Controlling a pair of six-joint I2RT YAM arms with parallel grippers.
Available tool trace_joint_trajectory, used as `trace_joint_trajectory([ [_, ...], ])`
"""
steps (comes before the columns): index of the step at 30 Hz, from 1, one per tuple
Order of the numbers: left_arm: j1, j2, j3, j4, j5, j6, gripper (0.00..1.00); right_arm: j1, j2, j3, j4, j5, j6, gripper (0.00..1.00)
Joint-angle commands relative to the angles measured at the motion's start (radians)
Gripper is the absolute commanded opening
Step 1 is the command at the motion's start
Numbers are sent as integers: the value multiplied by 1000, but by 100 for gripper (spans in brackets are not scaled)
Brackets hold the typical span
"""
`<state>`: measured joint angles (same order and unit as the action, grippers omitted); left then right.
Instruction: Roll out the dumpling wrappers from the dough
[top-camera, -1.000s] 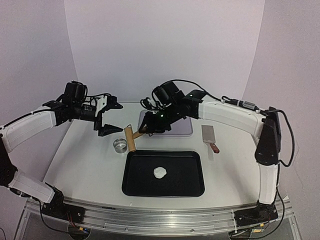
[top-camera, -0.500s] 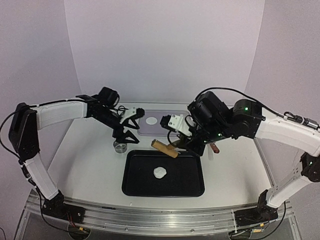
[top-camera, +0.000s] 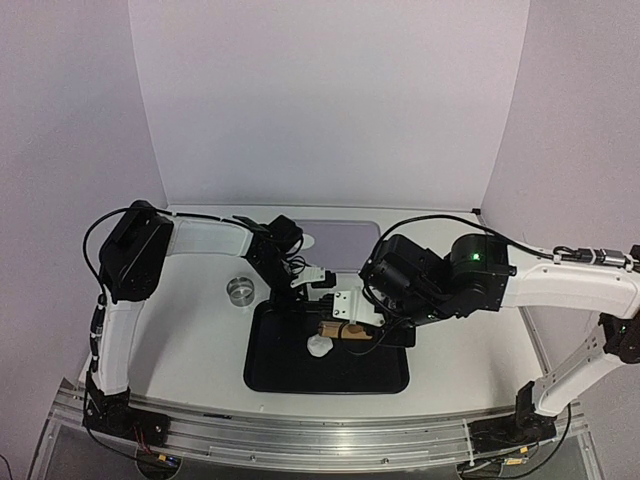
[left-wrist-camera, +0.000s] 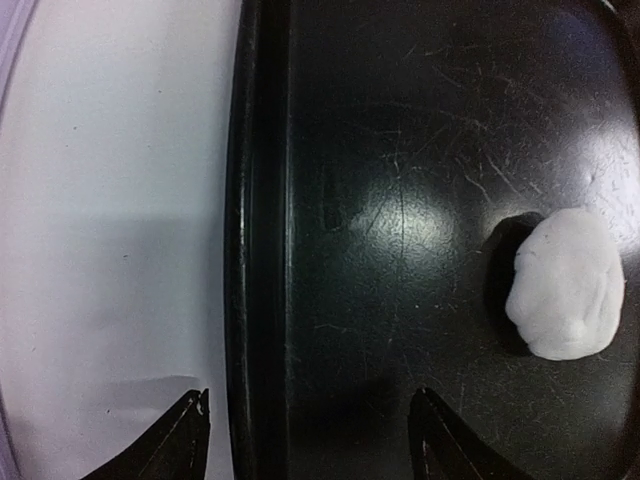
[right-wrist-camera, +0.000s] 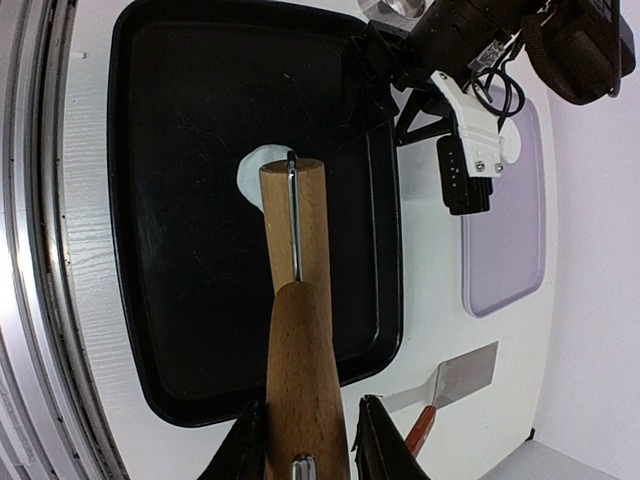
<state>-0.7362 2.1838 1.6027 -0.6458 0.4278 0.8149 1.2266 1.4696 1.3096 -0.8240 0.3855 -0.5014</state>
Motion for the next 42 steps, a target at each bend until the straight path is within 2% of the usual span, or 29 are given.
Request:
trace_joint_trajectory([
  [1,-11,31,36,44,-42,25,64,1,4,7,30,-4,-4,0],
  [5,-12,50,32,58,-57,48,52,6,42,27,33,-13,-21,0],
  [11,-11,51,19,75,-51,117,26,23,150,81,73,24,-53,0],
  [18,-13,44,-8,89,-64,150,0,56,256,156,131,70,-50,0],
  [29,-11,28,-39,174,-140,55,0,76,283,113,133,119,-82,0],
  [42,-11,21,-55,179,-164,-17,0,96,308,36,78,83,-78,0],
])
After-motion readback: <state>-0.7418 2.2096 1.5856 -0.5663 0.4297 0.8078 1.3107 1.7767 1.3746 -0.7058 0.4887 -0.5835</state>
